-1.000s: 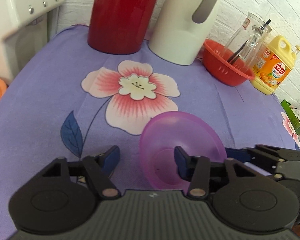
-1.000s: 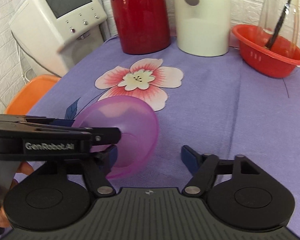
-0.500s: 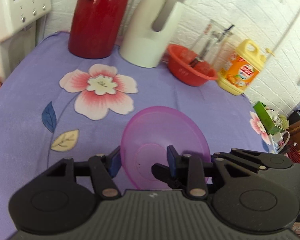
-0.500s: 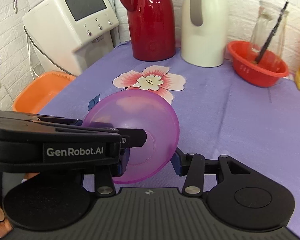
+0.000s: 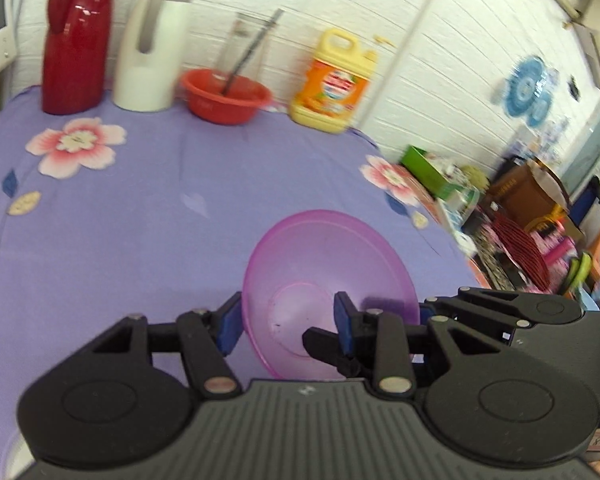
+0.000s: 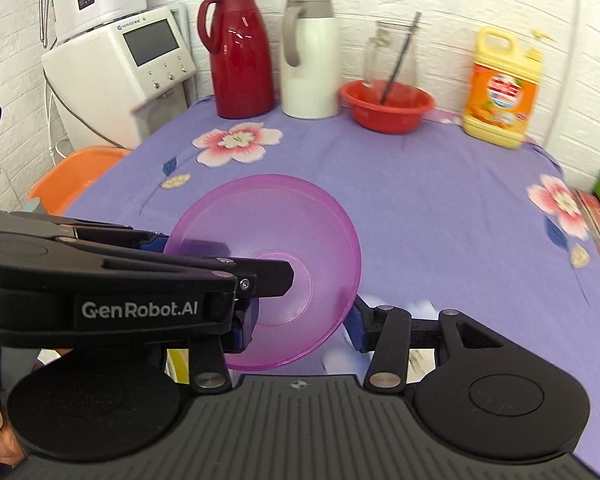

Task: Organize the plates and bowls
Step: 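Move the left gripper to the pink bowl rim and grasp it, then nest the pink bowl into the white bowl with the left gripper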

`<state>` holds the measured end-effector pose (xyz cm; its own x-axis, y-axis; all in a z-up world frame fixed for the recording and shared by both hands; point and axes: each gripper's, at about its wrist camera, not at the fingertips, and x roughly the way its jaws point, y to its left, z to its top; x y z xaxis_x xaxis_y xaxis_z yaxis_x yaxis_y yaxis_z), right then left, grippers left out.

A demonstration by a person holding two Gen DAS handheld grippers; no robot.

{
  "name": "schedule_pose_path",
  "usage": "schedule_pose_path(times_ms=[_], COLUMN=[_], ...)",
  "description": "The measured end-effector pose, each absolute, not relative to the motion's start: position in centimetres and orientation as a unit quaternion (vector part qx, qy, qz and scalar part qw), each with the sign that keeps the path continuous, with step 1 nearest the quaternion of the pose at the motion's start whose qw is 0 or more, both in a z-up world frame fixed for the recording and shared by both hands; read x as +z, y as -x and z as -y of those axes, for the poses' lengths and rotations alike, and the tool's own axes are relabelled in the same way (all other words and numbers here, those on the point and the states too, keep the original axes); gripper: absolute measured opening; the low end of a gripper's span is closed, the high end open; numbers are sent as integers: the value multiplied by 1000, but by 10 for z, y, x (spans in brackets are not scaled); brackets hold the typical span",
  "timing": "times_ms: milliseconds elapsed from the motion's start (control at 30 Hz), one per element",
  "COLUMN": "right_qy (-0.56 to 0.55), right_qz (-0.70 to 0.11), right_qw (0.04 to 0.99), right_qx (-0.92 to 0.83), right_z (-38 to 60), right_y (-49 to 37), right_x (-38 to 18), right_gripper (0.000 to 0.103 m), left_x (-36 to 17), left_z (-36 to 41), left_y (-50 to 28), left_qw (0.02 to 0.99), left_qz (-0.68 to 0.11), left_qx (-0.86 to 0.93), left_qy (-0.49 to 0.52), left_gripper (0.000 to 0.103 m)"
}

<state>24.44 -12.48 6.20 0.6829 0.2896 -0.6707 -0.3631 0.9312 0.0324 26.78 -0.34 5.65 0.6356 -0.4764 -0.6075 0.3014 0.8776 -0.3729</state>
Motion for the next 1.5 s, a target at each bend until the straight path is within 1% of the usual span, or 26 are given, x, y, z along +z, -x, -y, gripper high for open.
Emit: schedule_pose_path(times_ms=[233, 433, 467, 500, 533, 567, 600, 633, 667, 700, 733, 867, 1067, 1167, 1267, 1500], right_qy=[33, 9, 8, 6, 2, -7, -17, -26, -31, -32, -31, -59, -113, -101, -79, -73], right_qz=[-369, -382, -382, -381, -377, -373, -370, -362, -349, -336, -318, -268, -255, -269, -280, -305], right_qw=[917, 912, 912, 912, 912, 913, 913, 917, 923, 930, 938, 955, 956, 954, 954, 946], right_qx=[145, 148, 151, 155, 159, 165, 168, 168, 159, 147, 134, 111, 91, 86, 76, 84], right_z=[172, 185, 187, 187, 190, 194, 197, 203, 207, 211, 215, 228, 236, 235, 232, 228], right_y=[-190, -178, -175, -176, -174, -171, -170, -165, -159, -153, -145, -122, -114, -121, -132, -159], right_x=[38, 15, 12, 11, 10, 9, 11, 12, 14, 17, 18, 14, -6, -14, -19, -30], right_gripper=[82, 82, 82, 79, 79, 81, 83, 85, 93, 101, 103, 103, 103, 103, 103, 103], left_x=[30, 10, 9, 8, 9, 11, 14, 18, 24, 29, 34, 44, 27, 13, 6, -9], left_z=[59, 70, 70, 70, 70, 69, 67, 66, 65, 63, 61, 50, 52, 50, 51, 54], left_y=[-222, -212, -212, -212, -212, -211, -209, -206, -202, -197, -194, -182, -167, -166, -176, -211], left_qw=[878, 874, 874, 876, 880, 884, 889, 895, 908, 918, 925, 934, 940, 937, 933, 920], left_qz=[-391, -405, -405, -404, -399, -391, -381, -370, -351, -332, -315, -285, -282, -295, -310, -355], left_qx=[-258, -256, -255, -253, -248, -248, -249, -244, -227, -216, -212, -213, -185, -178, -173, -160], left_qy=[93, 81, 79, 76, 69, 61, 56, 45, 26, 11, 4, 32, 45, 62, 52, 41], left_gripper=[33, 35, 38, 41, 53, 72, 78, 90, 94, 94, 94, 94, 95, 95, 95, 95])
